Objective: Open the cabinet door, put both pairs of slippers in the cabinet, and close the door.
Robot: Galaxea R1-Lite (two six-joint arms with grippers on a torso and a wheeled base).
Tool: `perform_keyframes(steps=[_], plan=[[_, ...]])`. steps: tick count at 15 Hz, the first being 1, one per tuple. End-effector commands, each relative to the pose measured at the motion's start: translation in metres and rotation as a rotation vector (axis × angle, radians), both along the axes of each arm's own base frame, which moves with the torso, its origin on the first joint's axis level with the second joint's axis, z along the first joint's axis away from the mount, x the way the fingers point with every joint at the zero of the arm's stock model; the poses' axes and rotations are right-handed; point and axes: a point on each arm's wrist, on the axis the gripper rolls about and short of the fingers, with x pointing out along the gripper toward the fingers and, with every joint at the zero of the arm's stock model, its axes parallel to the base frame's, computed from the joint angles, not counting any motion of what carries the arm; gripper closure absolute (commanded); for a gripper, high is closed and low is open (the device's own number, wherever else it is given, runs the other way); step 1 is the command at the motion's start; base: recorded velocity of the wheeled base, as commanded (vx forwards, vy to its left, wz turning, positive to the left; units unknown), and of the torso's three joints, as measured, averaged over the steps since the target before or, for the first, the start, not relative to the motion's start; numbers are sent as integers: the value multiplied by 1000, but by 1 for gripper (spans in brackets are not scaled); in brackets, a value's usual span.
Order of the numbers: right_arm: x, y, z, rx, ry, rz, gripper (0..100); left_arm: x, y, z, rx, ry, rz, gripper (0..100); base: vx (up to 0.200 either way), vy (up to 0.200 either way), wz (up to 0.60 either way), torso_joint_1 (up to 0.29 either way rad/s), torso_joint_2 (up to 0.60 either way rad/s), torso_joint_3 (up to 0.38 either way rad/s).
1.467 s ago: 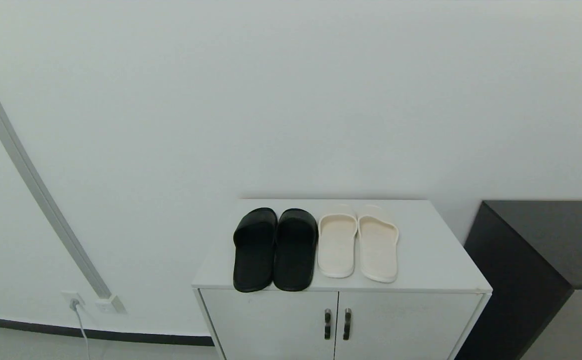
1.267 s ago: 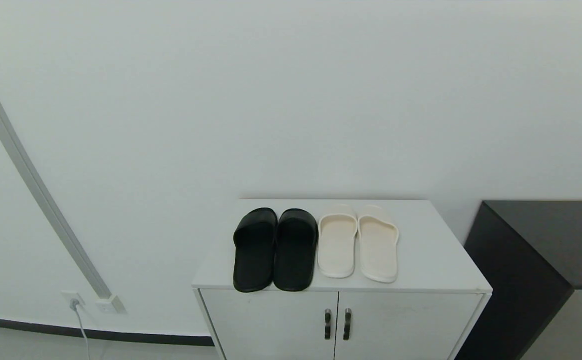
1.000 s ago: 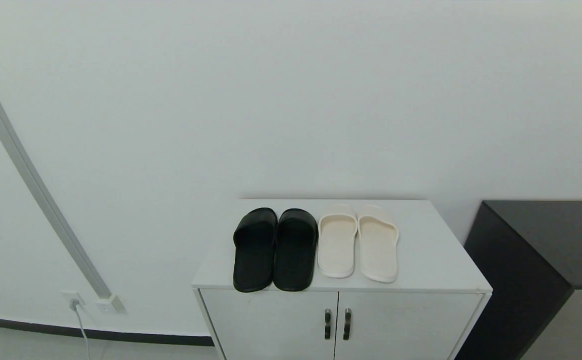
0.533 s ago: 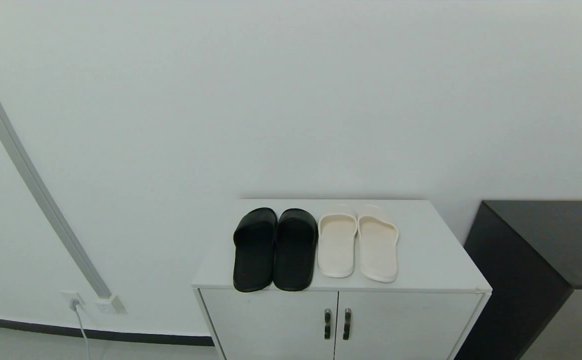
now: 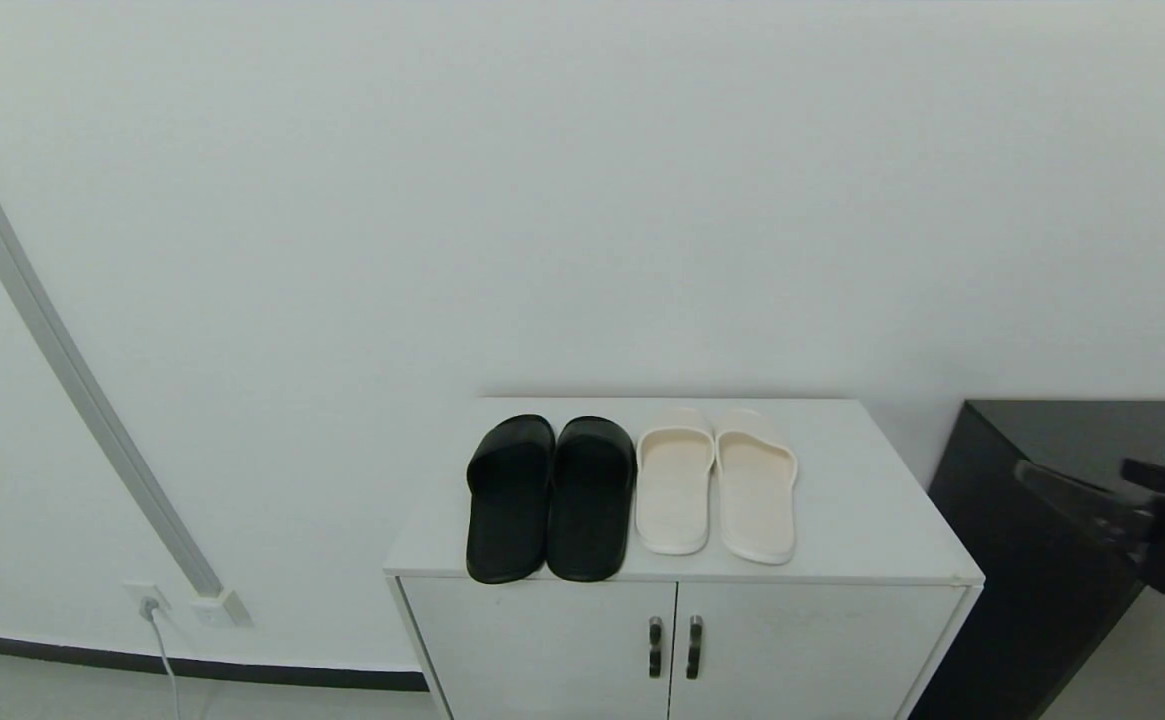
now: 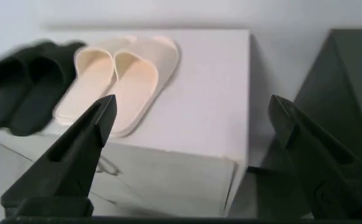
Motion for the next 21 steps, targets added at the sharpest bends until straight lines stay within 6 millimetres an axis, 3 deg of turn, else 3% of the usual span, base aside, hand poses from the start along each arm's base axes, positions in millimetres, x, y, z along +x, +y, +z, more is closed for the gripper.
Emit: perform_keyframes(steps=[1, 5, 8, 10, 12, 16, 21], plan=[[46, 53, -5, -13, 55, 90, 0, 0, 0, 0, -2, 1, 1, 100, 0, 0, 0, 0, 0, 0], [66, 108, 2, -27, 27, 66, 0, 0, 0, 0, -2, 1, -1, 100, 0, 0, 0, 0, 0, 0], [83, 160, -11, -35, 38, 7, 0, 0, 0, 0, 0, 1, -1, 100, 0, 0, 0, 0, 0, 0], [100, 182, -24, -46, 40, -71, 0, 0, 0, 0, 0, 1, -1, 100, 0, 0, 0, 0, 0, 0], [112, 194, -34, -34, 53, -89, 0, 0, 0, 0, 0, 1, -1, 100, 0, 0, 0, 0, 0, 0], [133, 215, -72, -54, 106, -128, 0, 0, 0, 0, -2, 1, -1, 100, 0, 0, 0, 0, 0, 0], [160, 221, -95, -64, 123, -160, 0, 0, 0, 0, -2, 1, -1, 100, 0, 0, 0, 0, 0, 0]])
